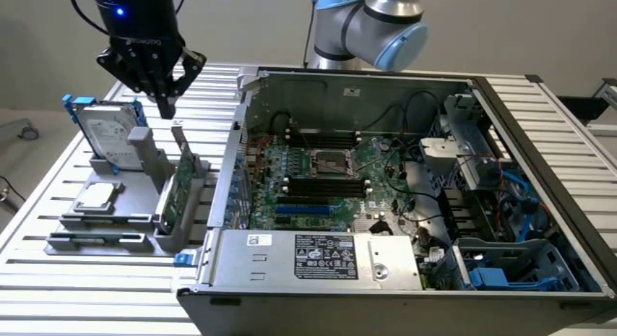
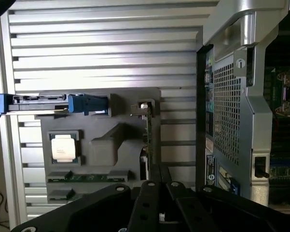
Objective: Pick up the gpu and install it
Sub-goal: 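Reach for the gpu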
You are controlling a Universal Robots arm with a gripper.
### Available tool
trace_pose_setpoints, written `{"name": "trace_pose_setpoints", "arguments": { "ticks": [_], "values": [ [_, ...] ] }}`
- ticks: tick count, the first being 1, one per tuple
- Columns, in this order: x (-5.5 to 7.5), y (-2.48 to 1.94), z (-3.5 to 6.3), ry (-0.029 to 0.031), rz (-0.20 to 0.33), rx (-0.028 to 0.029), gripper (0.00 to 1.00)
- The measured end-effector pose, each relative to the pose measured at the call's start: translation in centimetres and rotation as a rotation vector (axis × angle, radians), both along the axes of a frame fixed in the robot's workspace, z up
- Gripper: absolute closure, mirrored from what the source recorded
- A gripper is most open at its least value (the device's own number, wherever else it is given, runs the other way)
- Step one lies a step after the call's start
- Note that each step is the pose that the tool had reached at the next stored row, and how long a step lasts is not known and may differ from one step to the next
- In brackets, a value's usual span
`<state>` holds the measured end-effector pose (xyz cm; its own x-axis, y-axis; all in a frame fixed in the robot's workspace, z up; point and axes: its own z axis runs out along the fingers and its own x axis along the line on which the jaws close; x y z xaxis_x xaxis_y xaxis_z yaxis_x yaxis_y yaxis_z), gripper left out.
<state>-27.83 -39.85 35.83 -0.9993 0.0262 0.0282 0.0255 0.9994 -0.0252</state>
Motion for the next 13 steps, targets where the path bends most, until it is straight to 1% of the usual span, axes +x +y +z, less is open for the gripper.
{"name": "trace_pose_setpoints", "arguments": {
  "ticks": [1, 2, 3, 4, 6, 9, 10, 13],
  "values": [
    [-0.1, 0.00, -0.04, -0.0001, 0.006, -0.0060, 0.89],
    [-0.2, 0.00, -0.07, 0.0000, 0.011, -0.0087, 0.89],
    [-0.3, 0.00, -0.10, -0.0001, 0.013, -0.0097, 0.89],
    [-0.5, 0.00, -0.18, -0.0026, 0.015, -0.0097, 0.89],
    [-1.0, 0.00, -0.33, -0.0105, 0.016, -0.0100, 0.89],
    [-1.7, -0.01, -0.49, -0.0284, 0.017, -0.0105, 0.89],
    [-1.8, -0.02, -0.53, -0.0334, 0.019, -0.0106, 0.89],
    [-2.2, -0.06, -0.59, -0.0587, 0.021, -0.0100, 0.89]
  ]
}}
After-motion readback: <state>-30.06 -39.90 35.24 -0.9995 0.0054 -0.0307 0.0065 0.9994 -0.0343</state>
